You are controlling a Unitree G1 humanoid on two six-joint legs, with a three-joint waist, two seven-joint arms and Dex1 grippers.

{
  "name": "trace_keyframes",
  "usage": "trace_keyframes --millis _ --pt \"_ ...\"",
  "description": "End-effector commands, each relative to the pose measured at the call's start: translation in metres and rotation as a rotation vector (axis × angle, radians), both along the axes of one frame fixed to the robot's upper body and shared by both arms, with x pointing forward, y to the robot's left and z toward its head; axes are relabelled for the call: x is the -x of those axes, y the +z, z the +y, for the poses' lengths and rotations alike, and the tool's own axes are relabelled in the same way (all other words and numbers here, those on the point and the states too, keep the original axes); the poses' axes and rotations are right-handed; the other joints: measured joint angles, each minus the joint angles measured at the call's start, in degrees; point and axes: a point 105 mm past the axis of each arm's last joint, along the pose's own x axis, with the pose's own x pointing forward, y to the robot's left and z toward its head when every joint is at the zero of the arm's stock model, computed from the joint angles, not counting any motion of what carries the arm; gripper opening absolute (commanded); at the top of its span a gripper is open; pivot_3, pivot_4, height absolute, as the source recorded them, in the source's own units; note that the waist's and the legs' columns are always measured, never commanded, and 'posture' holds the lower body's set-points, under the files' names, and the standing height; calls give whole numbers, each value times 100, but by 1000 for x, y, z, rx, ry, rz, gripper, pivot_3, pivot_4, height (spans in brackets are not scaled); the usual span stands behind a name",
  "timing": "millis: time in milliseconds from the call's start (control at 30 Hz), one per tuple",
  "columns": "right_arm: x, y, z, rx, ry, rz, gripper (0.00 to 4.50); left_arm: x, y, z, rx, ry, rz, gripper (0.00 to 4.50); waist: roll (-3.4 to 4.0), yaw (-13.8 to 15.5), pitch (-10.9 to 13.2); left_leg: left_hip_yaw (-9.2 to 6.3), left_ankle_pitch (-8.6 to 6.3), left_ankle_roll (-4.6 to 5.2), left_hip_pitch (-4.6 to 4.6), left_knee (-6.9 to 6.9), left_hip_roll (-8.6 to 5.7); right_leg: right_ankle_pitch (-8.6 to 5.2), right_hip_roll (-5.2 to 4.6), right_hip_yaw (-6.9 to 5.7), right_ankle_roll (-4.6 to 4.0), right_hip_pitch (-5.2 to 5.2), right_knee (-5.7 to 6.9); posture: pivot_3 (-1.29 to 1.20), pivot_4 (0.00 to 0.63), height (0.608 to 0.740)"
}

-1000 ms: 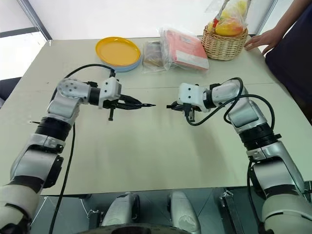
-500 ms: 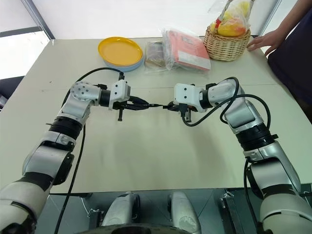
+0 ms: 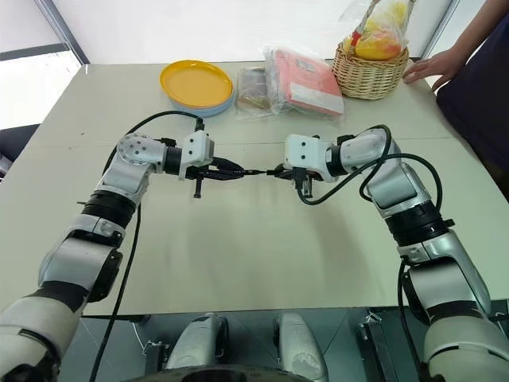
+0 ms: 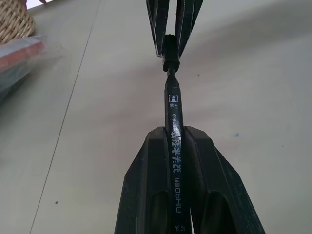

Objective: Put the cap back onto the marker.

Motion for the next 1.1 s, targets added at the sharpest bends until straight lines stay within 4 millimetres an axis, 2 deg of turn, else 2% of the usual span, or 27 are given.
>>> trace_keyframes --millis 33,333,600,933,1100 --pt "0 19 5 -29 15 -66 38 1 9 -5 19 -19 -36 0 0 -5 0 0 0 0 0 0 0 0 0 0 0 0 0 0 150 740" --pt "4 17 12 -43 30 -51 38 1 8 -17 31 -25 -52 0 1 2 -1 -1 0 0 1 4 0 0 0 0 0 1 4 0 150 740" --pt "-1 15 21 -29 51 -48 38 0 1 -31 -20 -57 -105 0 2 -3 -1 -1 1 -1 1 10 0 1 1 -1 0 3 8 0 150 740" --pt "-8 31 56 -60 137 -84 38 2 0 -49 -10 -103 -148 0 3 -1 -2 -1 0 0 2 21 0 1 1 -2 0 5 17 0 150 740" --pt "-8 33 60 -56 156 -93 38 3 -5 -47 -28 -108 -153 0 3 0 -2 -2 0 -1 1 23 0 1 0 -2 1 5 21 0 150 740"
